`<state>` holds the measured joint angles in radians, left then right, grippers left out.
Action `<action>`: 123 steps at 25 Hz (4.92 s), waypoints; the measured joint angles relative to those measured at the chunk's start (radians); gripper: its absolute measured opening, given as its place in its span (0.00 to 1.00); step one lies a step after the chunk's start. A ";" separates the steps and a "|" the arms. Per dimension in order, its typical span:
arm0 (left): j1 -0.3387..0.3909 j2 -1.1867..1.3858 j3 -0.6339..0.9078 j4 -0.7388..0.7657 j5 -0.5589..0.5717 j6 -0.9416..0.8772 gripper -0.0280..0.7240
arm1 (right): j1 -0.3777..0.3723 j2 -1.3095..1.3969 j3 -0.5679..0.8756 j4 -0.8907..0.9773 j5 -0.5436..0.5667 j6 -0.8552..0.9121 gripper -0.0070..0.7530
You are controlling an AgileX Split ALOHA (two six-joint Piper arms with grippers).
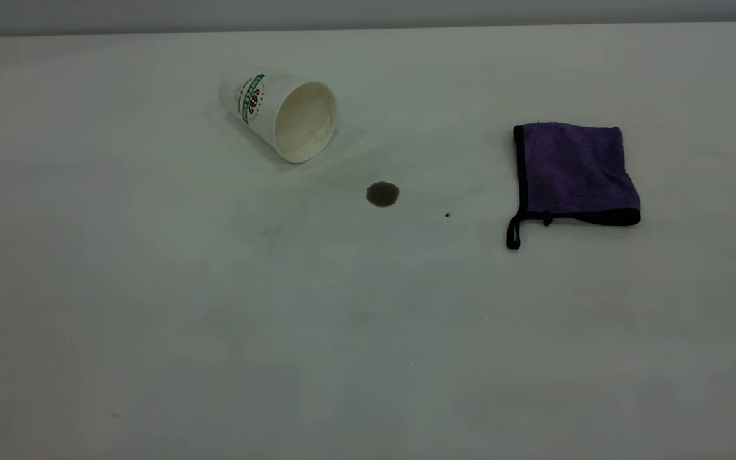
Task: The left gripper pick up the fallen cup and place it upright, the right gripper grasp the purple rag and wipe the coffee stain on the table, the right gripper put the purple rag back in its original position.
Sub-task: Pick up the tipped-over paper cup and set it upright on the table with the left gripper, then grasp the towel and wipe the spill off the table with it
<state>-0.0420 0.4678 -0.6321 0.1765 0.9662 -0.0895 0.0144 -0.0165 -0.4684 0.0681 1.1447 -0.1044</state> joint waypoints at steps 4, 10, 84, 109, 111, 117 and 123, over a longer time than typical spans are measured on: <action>0.000 0.212 -0.034 0.014 -0.111 -0.009 0.95 | 0.000 0.000 0.000 0.000 0.000 0.000 0.78; -0.012 0.524 -0.094 0.020 -0.262 -0.017 0.98 | 0.000 0.000 0.000 0.000 0.000 0.000 0.78; -0.264 1.753 -1.050 -0.142 -0.362 0.211 0.06 | 0.000 0.000 0.000 0.000 0.000 0.000 0.78; -0.161 1.802 -1.066 -0.454 -0.403 0.361 0.92 | 0.000 0.000 0.000 0.000 0.000 0.000 0.78; -0.161 1.729 -1.080 -0.440 -0.337 0.361 0.97 | 0.000 0.000 0.000 0.000 0.000 0.000 0.78; -0.157 1.475 -1.092 -0.399 -0.149 0.361 0.94 | 0.000 0.000 0.000 0.000 0.000 0.000 0.78; -0.102 1.214 -1.092 -0.352 0.176 0.360 0.90 | 0.000 0.000 0.000 0.000 0.000 0.000 0.78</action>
<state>-0.1439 1.6814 -1.7239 -0.1758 1.1425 0.2700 0.0144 -0.0165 -0.4684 0.0681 1.1445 -0.1044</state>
